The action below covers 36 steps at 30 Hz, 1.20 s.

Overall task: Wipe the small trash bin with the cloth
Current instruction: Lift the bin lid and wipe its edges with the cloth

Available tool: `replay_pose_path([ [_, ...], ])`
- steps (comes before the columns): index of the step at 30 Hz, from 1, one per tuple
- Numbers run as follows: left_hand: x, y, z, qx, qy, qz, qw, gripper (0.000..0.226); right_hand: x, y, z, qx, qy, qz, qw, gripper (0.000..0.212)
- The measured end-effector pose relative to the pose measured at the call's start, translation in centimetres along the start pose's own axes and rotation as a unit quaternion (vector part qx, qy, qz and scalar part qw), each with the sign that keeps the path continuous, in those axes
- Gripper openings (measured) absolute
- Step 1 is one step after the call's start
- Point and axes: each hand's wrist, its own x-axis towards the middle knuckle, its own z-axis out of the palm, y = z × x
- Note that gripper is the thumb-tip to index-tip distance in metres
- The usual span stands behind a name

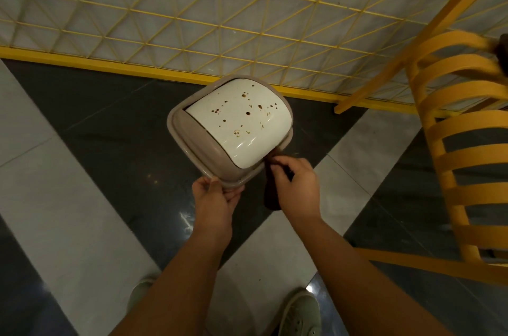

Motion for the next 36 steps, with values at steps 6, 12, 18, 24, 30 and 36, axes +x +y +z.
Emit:
replay_pose_path([
  [6,-0.1,-0.3,0.2,0.011,0.016,0.017,1.000,0.015,-3.8,-1.1,2.3,-0.041,-0.093,-0.067,0.993,0.022],
  [12,0.2,0.3,-0.5,0.017,-0.005,0.003,1.000,0.013,-1.4,-0.1,0.6,-0.045,-0.036,-0.088,0.994,0.020],
  [18,0.5,0.7,-1.2,-0.008,0.007,-0.020,1.000,0.014,1.7,0.4,-1.3,-0.059,-0.001,-0.002,0.998,0.026],
  [24,-1.4,0.0,0.6,-0.072,0.023,-0.008,0.997,0.021,1.5,0.6,-1.2,-0.080,0.007,-0.025,0.996,0.027],
  [30,-1.3,-1.0,1.6,-0.043,0.010,-0.004,0.999,0.026,-0.7,-0.3,-0.1,-0.121,-0.039,-0.133,0.983,0.026],
  [36,-1.6,-0.5,1.0,0.042,0.034,0.036,0.998,0.028,-2.8,-1.2,2.2,-0.134,-0.109,-0.218,0.961,0.029],
])
